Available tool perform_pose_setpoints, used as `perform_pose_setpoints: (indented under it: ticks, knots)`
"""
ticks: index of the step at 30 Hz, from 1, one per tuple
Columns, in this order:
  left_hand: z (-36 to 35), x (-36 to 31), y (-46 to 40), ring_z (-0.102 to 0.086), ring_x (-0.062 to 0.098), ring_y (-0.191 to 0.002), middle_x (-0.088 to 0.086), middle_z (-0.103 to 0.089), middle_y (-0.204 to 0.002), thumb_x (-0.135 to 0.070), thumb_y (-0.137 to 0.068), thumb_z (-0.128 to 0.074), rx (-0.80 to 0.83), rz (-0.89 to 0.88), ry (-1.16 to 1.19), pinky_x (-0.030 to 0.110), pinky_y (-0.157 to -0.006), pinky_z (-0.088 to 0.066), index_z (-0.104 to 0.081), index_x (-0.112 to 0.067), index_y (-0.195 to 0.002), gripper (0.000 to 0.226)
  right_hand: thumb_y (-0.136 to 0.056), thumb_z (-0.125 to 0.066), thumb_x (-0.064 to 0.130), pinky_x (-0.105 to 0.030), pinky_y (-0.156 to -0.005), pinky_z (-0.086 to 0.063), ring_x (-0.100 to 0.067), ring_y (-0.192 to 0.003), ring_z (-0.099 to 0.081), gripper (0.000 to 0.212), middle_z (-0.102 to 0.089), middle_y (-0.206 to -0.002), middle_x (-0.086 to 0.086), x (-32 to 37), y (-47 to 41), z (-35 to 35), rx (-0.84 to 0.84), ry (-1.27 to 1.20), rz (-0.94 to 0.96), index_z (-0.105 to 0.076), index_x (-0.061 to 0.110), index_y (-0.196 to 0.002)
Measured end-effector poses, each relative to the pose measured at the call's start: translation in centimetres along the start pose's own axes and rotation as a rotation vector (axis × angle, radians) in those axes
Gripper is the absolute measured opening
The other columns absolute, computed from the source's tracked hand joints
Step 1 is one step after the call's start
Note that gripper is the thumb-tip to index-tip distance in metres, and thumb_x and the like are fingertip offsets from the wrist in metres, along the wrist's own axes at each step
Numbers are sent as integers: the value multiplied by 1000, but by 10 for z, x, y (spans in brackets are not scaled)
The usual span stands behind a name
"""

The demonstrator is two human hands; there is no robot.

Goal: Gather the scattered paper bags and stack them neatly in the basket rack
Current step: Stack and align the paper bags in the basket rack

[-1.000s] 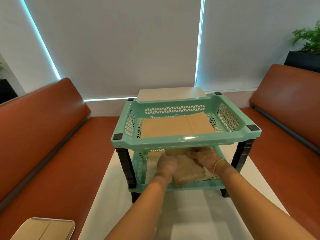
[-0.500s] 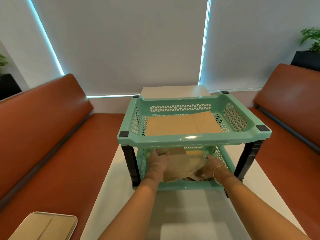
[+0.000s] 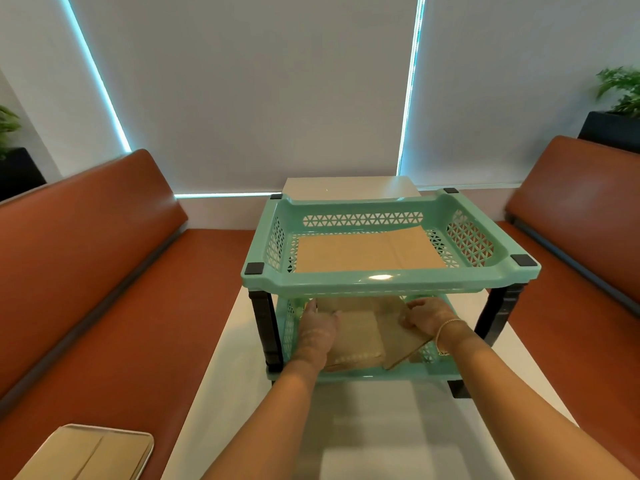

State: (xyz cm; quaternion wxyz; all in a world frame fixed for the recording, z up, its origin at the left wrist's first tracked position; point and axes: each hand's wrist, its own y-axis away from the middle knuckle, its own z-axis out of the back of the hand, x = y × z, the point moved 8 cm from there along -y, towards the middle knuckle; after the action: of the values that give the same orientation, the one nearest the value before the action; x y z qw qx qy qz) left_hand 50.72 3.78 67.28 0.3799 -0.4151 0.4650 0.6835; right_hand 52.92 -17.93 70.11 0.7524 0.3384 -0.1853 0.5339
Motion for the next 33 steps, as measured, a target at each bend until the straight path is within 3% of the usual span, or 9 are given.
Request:
perform_pose_setpoints:
  ticks: [5, 9, 13, 18, 21, 23, 26, 28, 33]
  knots:
    - [10, 1, 0, -56, 31, -111, 8, -60, -123, -14, -87, -60, -83, -13, -2, 36, -98, -45, -50, -15, -130, 43, -94, -45, 17, -37, -107, -35, -30, -129, -41, 42, -46, -140, -10, 17, 2, 18, -178, 326, 143, -43, 11, -136]
    - [19, 3, 1, -57, 29, -109, 7, -63, -118, -20, -88, -59, -155, 13, 27, 33, -95, -46, -56, -15, -123, 35, -98, -36, 6, -42, -109, -30, -36, -129, -40, 39, -44, -141, -18, 13, 6, 27, -284, -58, 146, -41, 1, -136]
    - [0, -1, 10, -57, 29, -106, 10, -62, -115, -25, -91, -56, -53, 42, 171, 38, -96, -46, -55, -11, -123, 35, -95, -48, 19, -41, -103, -39, -38, -118, -50, 35, -54, -129, -21, 16, 16, 1, -203, -338, 92, -55, -1, -124]
    - [-17, -9, 22, -50, 26, -111, 2, -53, -116, -41, -97, -43, 36, 85, 256, 39, -102, -40, -47, -12, -127, 42, -95, -48, 28, -33, -98, -40, -31, -115, -54, 34, -59, -124, -15, 19, 27, -20, -155, -300, 71, -58, 8, -121]
    - [-22, -12, 26, -49, 25, -113, 4, -53, -124, -46, -91, -53, 78, 76, 300, 38, -100, -39, -44, -15, -132, 52, -90, -55, 41, -34, -96, -44, -29, -111, -57, 43, -61, -121, -10, 22, 29, -30, -102, -271, 109, -57, 11, -121]
    - [-22, -10, 25, -53, 21, -104, 1, -57, -112, -41, -88, -60, 71, 49, 314, 34, -95, -42, -49, -19, -124, 43, -81, -64, 46, -34, -94, -47, -26, -109, -58, 53, -61, -117, -4, 22, 32, -33, -18, -297, 120, -55, 12, -121]
    - [-17, -7, 24, -58, 23, -98, 3, -62, -101, -27, -91, -58, 10, 4, 379, 36, -91, -47, -56, -25, -97, 7, -65, -82, 32, -36, -82, -55, -23, -97, -65, 60, -68, -108, -1, 17, 36, -46, 259, -402, 98, -58, 14, -117]
    - [-12, -9, 24, -60, 26, -102, 5, -66, -104, -19, -89, -62, 0, -33, 464, 42, -98, -46, -58, -27, -91, 9, -68, -81, 11, -31, -65, -56, -21, -87, -65, 50, -68, -100, -3, 16, 43, -41, 338, -396, 110, -58, 17, -112]
    - [5, -20, 26, -64, 18, -89, -2, -69, -89, 1, -79, -67, 69, -116, 513, 32, -75, -51, -63, -21, -90, 26, -67, -74, -11, -41, -77, -55, -26, -85, -62, 49, -65, -99, -11, -2, 33, 7, 33, -717, 128, -57, 7, -110]
